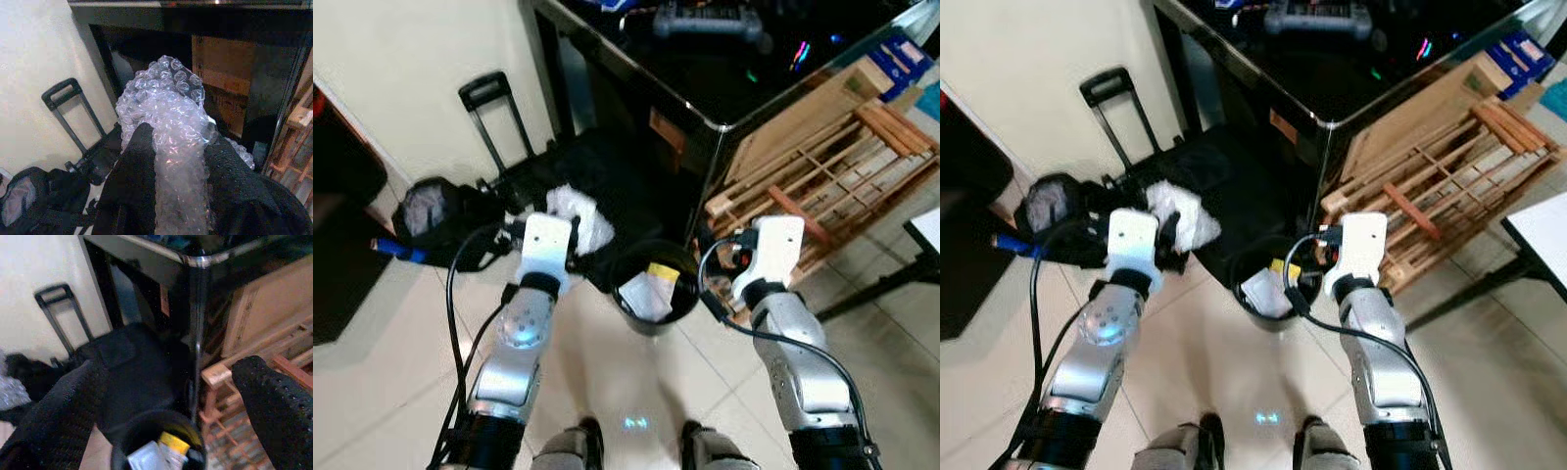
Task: Picking trash to rubbish bin
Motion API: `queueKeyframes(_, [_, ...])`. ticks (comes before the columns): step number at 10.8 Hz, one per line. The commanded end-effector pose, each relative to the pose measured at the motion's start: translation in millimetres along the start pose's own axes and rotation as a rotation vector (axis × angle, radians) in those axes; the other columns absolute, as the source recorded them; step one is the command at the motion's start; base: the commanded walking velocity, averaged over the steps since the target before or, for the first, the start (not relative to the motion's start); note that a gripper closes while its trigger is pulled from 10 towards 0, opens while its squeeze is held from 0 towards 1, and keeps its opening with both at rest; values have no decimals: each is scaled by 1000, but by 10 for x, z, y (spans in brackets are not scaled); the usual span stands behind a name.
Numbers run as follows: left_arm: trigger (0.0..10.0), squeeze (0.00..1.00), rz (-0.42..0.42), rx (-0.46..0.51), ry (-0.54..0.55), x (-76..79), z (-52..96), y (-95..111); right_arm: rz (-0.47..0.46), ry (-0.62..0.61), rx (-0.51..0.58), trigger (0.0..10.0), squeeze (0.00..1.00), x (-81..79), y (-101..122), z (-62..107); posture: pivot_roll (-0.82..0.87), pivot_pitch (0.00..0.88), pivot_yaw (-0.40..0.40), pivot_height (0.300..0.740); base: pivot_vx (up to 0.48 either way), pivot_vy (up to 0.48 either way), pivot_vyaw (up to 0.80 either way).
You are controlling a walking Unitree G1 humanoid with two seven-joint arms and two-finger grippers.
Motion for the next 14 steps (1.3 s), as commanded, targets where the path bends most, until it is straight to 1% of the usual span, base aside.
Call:
queueKeyframes(1, [10000, 0, 5, -59, -19, 34, 40, -200, 33, -24, -100, 10000, 0, 71, -278, 58, 2, 251, 39, 740, 360, 0, 0])
queueKeyframes(2, [10000, 0, -7, -99, -31, 45, 60, -334, 34, -27, -145, 10000, 0, 89, -413, 92, 3, 253, 39, 740, 356, 0, 0])
queueKeyframes(3, [10000, 0, 0, -145, -38, 48, 85, -480, 40, -21, -178, 10000, 0, 96, -527, 124, 1, 256, 39, 740, 356, 0, 0])
queueKeyframes(4, [10000, 0, -4, -232, -46, 52, 150, -773, 64, -28, -276, 10000, 0, 162, -816, 177, 0, 258, 37, 740, 356, 0, 0])
queueKeyframes(5, [10000, 0, -12, -265, -55, 56, 178, -886, 78, -28, -319, 10000, 0, 192, -942, 190, -3, 259, 37, 740, 352, 0, 0])
queueKeyframes(6, [10000, 0, -17, -311, -65, 64, 215, -1031, 89, -23, -382, 10000, 0, 224, -1123, 213, -2, 257, 32, 740, 345, 0, 0])
queueKeyframes(7, [10000, 0, -32, -370, -75, 73, 276, -1195, 101, -34, -461, 10000, 0, 275, -1345, 276, 0, 256, 31, 740, 341, 0, 0])
queueKeyframes(8, [10000, 0, -29, -396, -71, 63, 311, -1273, 114, -38, -513, 10000, 0, 300, -1481, 343, 4, 258, 30, 740, 334, 0, 0])
queueKeyframes(9, [10000, 0, -28, -424, -69, 59, 363, -1359, 108, -41, -535, 10000, 0, 301, -1560, 397, 4, 261, 28, 740, 334, 0, 0])
queueKeyframes(10, [10000, 0, -8, -433, -57, 53, 388, -1395, 102, -30, -531, 10000, 0, 272, -1576, 406, -1, 262, 28, 740, 334, 0, 0])
queueKeyframes(13, [10000, 0, -9, -424, -61, 80, 374, -1403, 96, -43, -512, 10000, 0, 296, -1577, 375, 0, 268, 27, 740, 331, 0, 0])
queueKeyframes(14, [10000, 0, -7, -421, -67, 111, 360, -1396, 92, -76, -497, 10000, 0, 359, -1551, 363, -3, 270, 28, 740, 330, 0, 0])
Point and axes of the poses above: a point about 5 cm out from each wrist's last joint towards the gripper, its own z axis pointing back from the gripper into the wrist, its own y axis along the axis of the wrist's last joint, x = y × z, the point moved 5 cm from there along -z, pointing out of the wrist towards the gripper, and after that the axes turned 2 degrees about -z, right-handed, at the moved point
